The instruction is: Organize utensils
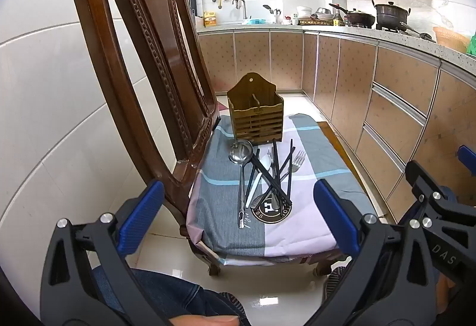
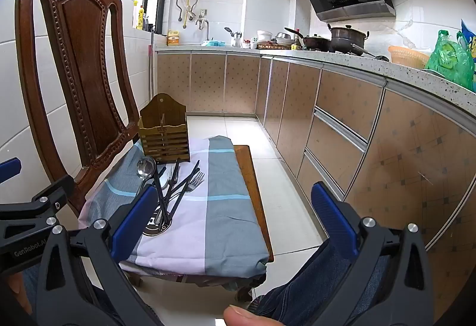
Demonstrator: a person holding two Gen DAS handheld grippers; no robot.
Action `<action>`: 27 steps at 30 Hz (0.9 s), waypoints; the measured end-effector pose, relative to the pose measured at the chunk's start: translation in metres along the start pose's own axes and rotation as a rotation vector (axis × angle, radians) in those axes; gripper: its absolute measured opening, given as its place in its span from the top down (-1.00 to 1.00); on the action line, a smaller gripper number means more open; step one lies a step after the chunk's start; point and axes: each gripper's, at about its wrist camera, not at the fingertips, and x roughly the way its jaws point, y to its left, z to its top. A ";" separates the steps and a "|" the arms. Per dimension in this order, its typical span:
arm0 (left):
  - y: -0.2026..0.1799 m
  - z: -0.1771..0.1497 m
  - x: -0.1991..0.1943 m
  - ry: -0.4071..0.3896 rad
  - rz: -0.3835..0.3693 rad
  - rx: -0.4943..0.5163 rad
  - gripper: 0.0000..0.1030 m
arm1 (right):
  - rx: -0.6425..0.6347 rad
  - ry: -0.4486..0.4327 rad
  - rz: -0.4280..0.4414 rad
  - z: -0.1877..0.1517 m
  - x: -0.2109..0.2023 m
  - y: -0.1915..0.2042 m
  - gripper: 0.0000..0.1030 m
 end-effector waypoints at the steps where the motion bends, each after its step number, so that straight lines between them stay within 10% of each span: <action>1: 0.000 0.000 0.000 -0.001 0.000 0.001 -0.92 | 0.000 -0.001 0.000 0.000 0.000 0.000 -0.95; 27: 0.009 0.003 -0.003 -0.008 -0.014 -0.001 -0.92 | -0.004 -0.007 0.000 0.001 0.001 0.003 -0.95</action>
